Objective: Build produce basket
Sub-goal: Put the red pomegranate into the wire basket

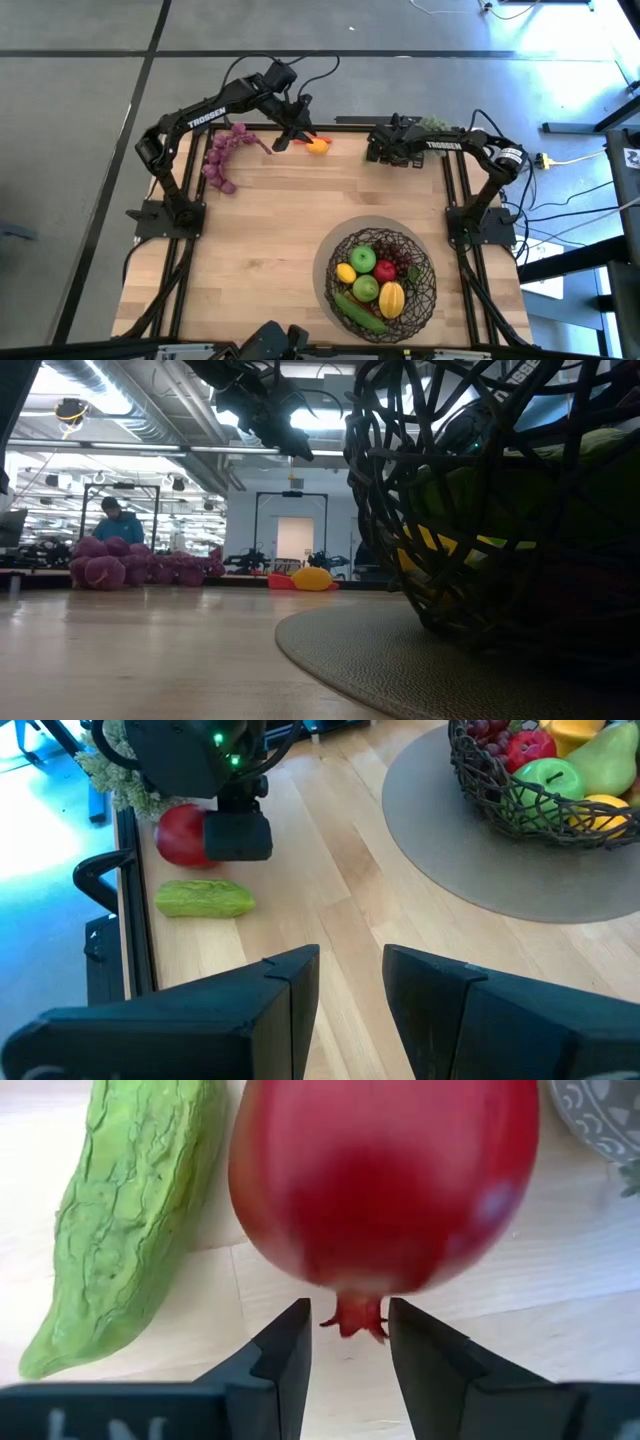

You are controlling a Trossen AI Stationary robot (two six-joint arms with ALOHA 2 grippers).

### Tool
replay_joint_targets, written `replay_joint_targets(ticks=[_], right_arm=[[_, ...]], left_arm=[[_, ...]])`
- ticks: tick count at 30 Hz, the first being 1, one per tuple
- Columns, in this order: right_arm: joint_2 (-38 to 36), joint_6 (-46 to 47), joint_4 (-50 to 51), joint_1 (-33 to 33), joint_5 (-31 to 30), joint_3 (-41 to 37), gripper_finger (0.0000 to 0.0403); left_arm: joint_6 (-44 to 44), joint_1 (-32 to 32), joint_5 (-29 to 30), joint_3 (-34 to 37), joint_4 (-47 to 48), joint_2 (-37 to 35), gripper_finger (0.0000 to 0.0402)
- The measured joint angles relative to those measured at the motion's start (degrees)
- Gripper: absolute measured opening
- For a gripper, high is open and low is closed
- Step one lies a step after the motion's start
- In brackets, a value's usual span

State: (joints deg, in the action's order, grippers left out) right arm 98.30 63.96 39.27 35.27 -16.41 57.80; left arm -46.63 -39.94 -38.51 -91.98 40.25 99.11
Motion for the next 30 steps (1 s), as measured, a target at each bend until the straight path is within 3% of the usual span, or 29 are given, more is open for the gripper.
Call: replay_joint_targets(ticks=[15, 30], right_arm=[[0.0, 0.0, -0.7, 0.2, -2.0, 0.0, 0.0099], [0.0, 0.0, -1.0, 1.9, 0.0, 1.4, 0.0101]], left_arm=[[0.0, 0.0, 0.1, 0.0, 0.0, 0.0, 0.0103], [0.1, 0.0, 0.1, 0.0, 0.1, 0.0, 0.0103]])
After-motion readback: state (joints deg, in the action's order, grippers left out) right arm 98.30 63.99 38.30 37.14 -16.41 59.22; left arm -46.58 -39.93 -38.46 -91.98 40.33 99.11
